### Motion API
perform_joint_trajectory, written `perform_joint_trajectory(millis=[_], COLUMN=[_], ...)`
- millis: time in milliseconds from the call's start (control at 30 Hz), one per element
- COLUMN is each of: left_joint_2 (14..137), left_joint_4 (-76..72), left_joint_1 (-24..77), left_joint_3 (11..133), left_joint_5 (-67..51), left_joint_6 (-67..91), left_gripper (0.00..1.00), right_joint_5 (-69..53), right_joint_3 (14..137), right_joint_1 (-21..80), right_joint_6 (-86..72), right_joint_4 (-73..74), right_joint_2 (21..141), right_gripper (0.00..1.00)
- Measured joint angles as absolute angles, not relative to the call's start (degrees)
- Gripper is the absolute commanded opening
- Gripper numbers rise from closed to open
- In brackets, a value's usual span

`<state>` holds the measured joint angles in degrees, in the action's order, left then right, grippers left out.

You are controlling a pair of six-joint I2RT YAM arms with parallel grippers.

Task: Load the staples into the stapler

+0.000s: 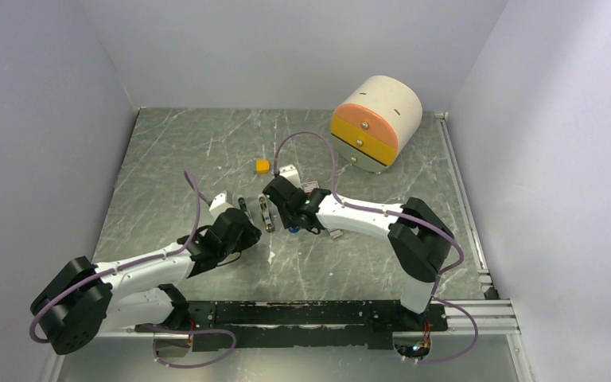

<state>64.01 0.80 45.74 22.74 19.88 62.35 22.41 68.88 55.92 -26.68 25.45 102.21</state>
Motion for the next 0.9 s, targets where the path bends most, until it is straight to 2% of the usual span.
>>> perform_joint_trajectory(millis=[133, 233, 433, 700, 900], left_joint_2=[63.99, 63.68, 62.43, 60.38, 60.23], left_joint_4=[0.86, 1.15, 1.74, 1.67, 1.02], left_joint_1=[44.25, 42.68, 39.07, 34.87, 34.17], left_joint_3=[22.74, 22.65, 22.26, 20.16, 18.83], left_joint_5=[19.35, 18.85, 16.8, 12.47, 9.47], left_joint_6=[62.08, 61.73, 61.06, 60.4, 60.4], left_gripper=[0.34, 0.34, 0.34, 0.34, 0.33], right_joint_5=[22.7, 23.03, 21.93, 18.74, 17.34], right_joint_3=[71.61, 73.36, 77.82, 87.09, 91.33], right_joint_1=[55.16, 54.68, 54.37, 54.39, 54.39], right_joint_6=[-25.91, -24.97, -21.96, -18.61, -17.52], right_joint_4=[26.2, 26.28, 24.91, 20.58, 20.47], right_joint_2=[102.21, 102.21, 103.15, 112.31, 117.84], right_gripper=[0.56, 0.59, 0.6, 0.6, 0.52])
